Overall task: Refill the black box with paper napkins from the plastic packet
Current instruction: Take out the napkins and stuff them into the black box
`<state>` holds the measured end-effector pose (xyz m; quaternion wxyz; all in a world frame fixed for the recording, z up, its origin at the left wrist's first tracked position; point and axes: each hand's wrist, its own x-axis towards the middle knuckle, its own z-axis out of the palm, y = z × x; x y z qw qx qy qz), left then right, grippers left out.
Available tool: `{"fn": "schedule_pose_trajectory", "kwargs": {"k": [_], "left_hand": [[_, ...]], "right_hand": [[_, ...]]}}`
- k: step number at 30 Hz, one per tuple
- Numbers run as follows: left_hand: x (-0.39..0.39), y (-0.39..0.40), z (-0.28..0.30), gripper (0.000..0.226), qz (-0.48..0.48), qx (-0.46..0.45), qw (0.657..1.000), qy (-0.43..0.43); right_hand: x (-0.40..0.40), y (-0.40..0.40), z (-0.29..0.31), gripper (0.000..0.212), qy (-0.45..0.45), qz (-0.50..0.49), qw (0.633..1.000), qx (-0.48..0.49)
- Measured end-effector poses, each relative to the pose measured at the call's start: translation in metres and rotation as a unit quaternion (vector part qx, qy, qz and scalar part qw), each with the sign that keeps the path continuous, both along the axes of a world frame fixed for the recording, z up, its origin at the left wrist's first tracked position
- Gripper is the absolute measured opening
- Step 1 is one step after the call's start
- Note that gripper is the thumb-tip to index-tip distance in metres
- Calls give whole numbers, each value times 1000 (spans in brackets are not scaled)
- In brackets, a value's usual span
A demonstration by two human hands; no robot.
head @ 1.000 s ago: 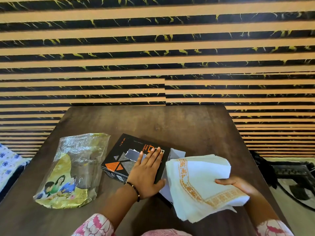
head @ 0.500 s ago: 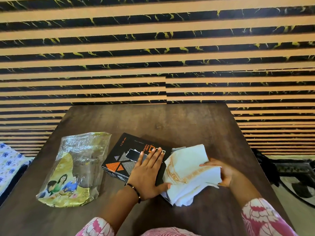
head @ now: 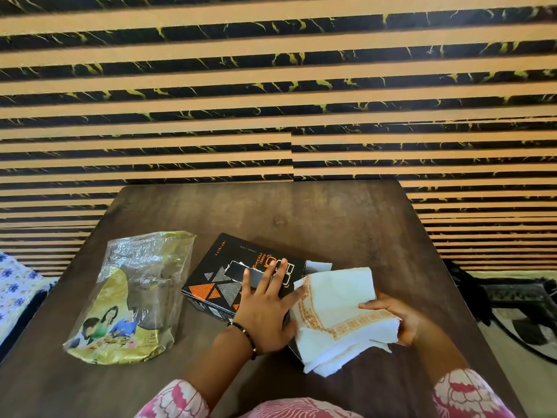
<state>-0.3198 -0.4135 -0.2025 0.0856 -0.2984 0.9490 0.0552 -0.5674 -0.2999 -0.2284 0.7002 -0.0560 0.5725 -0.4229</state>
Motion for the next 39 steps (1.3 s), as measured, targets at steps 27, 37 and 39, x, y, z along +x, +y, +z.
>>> {"fn": "schedule_pose_trajectory", "kwargs": {"k": [27,37,39], "left_hand": [[-3,20,-2,71,41,33,996,72],[-14,28,0,60,97,17,995,35],[-15,29,1,61,102,17,994,34]], "right_hand": [[36,8,21,29,-89,-205,974,-45],[51,2,3,28,-88,-259,960,-52],[55,5,-2,26,-63,-269,960,-32]]}}
